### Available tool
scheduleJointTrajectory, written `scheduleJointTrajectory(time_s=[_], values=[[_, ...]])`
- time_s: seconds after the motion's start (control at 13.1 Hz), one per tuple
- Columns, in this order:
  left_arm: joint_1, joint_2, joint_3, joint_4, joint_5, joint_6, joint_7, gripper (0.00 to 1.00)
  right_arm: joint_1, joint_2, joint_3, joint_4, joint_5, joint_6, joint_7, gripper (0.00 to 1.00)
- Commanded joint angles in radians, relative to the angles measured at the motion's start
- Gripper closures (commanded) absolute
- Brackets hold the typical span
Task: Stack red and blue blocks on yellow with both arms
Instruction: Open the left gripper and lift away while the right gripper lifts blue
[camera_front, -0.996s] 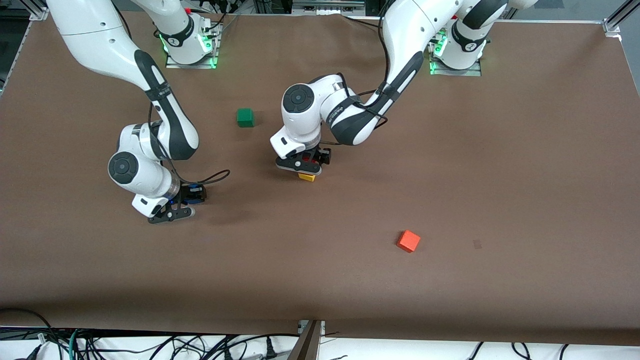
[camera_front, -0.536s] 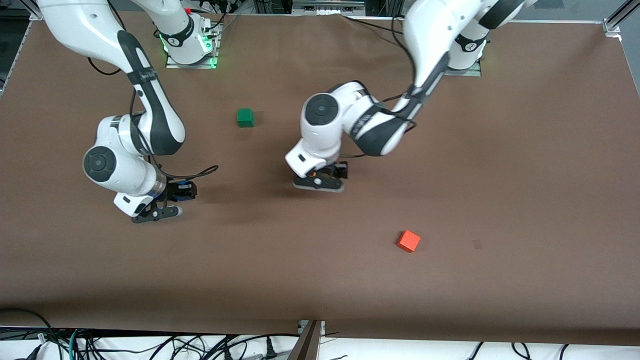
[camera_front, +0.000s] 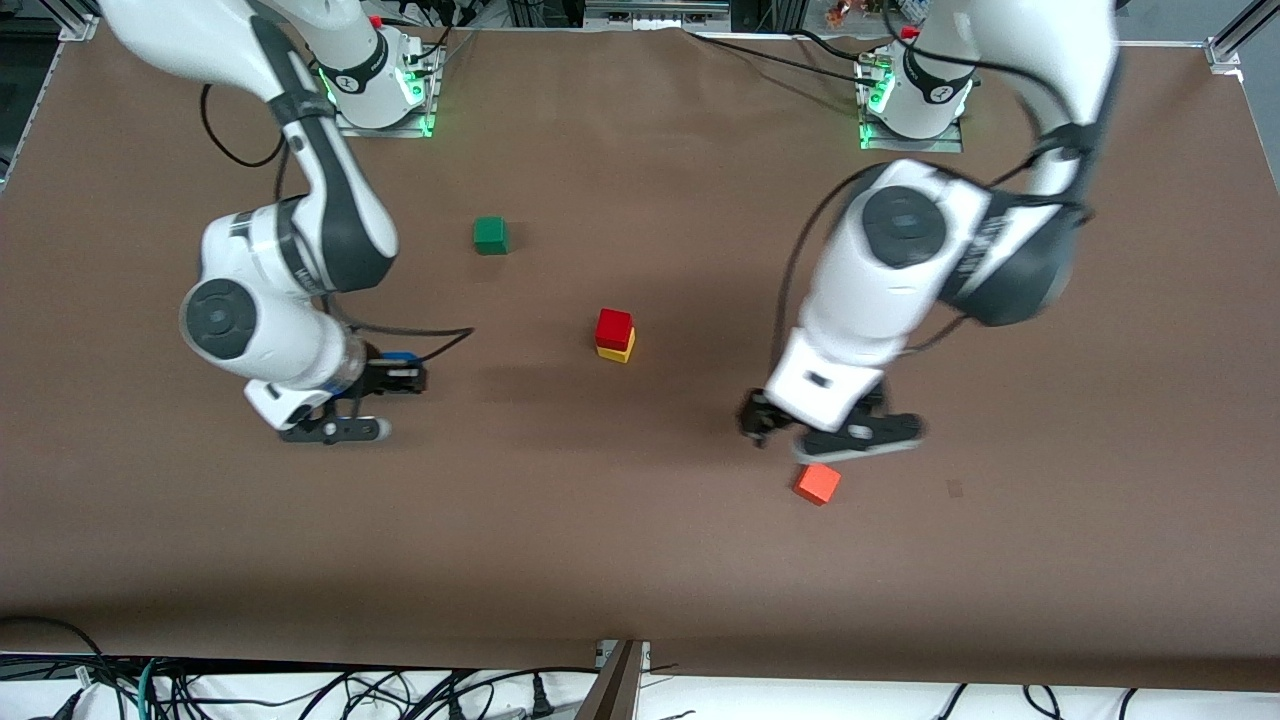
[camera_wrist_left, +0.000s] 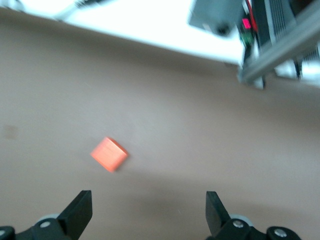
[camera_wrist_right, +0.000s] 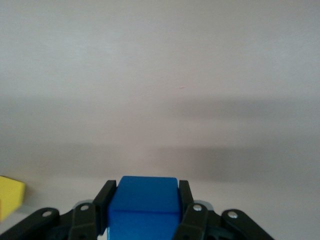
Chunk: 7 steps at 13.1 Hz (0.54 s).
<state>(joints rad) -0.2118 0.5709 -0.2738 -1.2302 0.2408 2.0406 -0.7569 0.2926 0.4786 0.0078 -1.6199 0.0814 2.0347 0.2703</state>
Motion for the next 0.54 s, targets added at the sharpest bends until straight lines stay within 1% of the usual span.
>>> scheduleJointTrajectory(time_s=[0.0,0.15,0.23,0.31,0.46], values=[[0.098,-0.101,-0.018,-0.029,-0.006,-0.067,0.014,0.0,0.077,0.022,-0.006,0.041,0.017,-0.027,0.137,0.74],[0.13,-0.152,-0.012,-0.029,-0.006,-0.178,0.014,0.0,0.137,0.028,-0.006,0.043,0.018,-0.018,0.242,0.74],[0.164,-0.166,-0.016,-0.029,-0.006,-0.23,0.031,0.0,0.175,0.031,-0.006,0.043,0.015,-0.011,0.3,0.73],[0.199,-0.184,-0.018,-0.029,-0.009,-0.275,0.097,0.0,0.222,0.043,-0.006,0.043,0.012,-0.002,0.337,0.73],[0.273,-0.23,-0.004,-0.028,-0.072,-0.339,0.323,0.0,0.244,0.051,-0.006,0.043,0.017,0.042,0.421,0.73]])
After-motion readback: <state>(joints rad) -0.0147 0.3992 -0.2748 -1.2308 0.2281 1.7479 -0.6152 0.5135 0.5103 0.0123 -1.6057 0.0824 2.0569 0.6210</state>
